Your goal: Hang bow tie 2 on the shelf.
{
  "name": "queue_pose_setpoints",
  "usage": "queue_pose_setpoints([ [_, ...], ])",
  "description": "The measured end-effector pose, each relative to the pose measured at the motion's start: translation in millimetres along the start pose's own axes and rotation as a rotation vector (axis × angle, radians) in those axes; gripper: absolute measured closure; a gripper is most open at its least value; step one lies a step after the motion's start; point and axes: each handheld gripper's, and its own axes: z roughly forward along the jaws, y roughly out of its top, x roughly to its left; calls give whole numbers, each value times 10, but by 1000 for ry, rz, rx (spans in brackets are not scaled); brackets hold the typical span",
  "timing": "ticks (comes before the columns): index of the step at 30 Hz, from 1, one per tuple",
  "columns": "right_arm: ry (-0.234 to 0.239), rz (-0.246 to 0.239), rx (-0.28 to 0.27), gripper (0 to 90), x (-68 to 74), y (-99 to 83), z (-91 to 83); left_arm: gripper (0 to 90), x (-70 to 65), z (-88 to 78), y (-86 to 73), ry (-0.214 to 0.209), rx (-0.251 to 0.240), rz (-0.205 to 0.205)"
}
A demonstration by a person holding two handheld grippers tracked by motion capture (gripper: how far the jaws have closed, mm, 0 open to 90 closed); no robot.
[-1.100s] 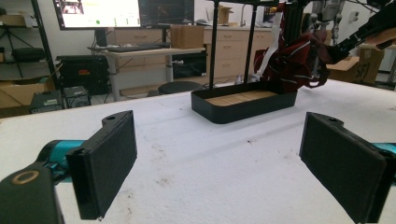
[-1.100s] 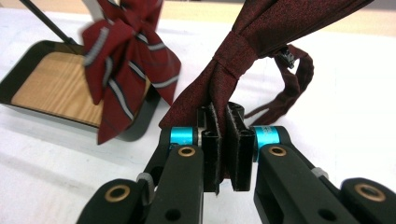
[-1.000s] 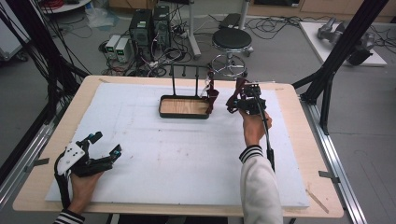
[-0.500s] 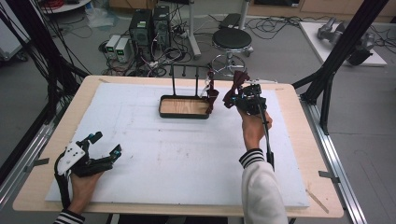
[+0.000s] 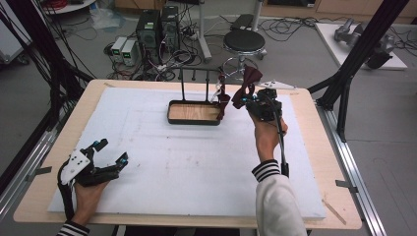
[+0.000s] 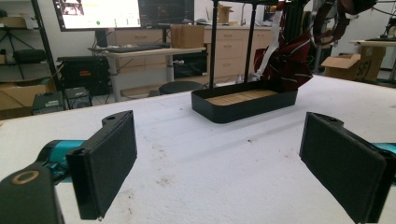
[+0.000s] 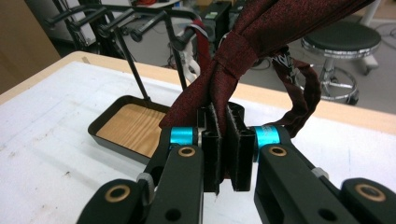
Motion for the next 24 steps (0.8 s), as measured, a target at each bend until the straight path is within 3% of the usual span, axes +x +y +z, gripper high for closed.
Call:
queue_pose_setpoints([
  [14, 45, -55, -80, 857, 247, 100, -104, 114, 0, 0, 0, 0, 0, 0],
  [24, 96, -87, -97, 857, 478, 178, -64, 114, 3, 0, -1, -3, -2, -8],
])
